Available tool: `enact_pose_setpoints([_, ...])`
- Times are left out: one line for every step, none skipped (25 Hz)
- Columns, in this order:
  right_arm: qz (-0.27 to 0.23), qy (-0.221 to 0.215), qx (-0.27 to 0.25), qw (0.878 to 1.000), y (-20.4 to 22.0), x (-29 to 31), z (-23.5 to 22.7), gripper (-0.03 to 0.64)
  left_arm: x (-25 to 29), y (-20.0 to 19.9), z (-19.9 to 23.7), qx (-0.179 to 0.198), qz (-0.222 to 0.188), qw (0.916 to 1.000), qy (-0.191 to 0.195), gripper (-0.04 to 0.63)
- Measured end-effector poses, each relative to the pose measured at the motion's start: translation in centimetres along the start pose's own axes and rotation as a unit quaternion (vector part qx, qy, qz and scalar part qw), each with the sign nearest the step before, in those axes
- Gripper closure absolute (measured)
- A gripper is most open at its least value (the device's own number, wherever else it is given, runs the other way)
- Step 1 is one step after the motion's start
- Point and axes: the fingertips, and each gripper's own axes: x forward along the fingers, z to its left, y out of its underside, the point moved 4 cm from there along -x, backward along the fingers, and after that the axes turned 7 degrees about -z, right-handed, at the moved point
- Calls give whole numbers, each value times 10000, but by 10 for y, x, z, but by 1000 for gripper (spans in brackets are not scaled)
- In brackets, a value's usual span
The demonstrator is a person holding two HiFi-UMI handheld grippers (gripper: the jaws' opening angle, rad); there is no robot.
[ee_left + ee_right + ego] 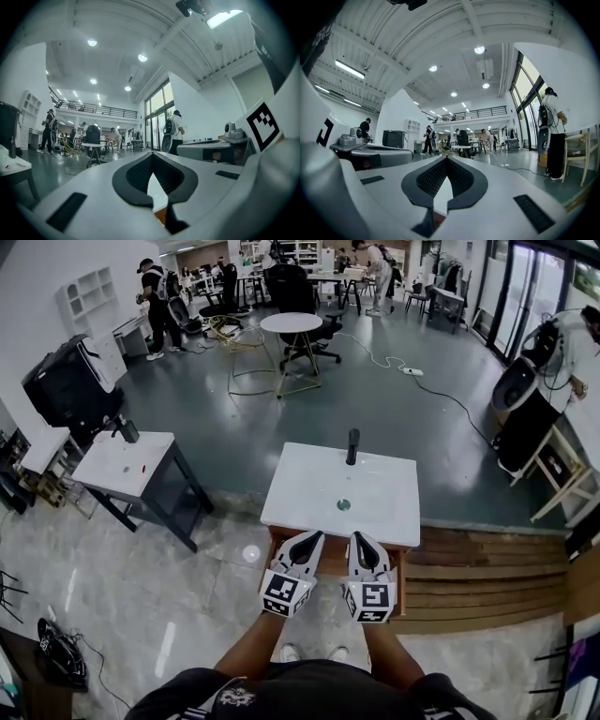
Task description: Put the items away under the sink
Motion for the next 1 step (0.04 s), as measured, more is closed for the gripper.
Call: enact_pose_setpoints([0, 0, 5, 10000, 0, -2, -1, 592, 0, 0, -2, 3, 8, 10000, 2, 595])
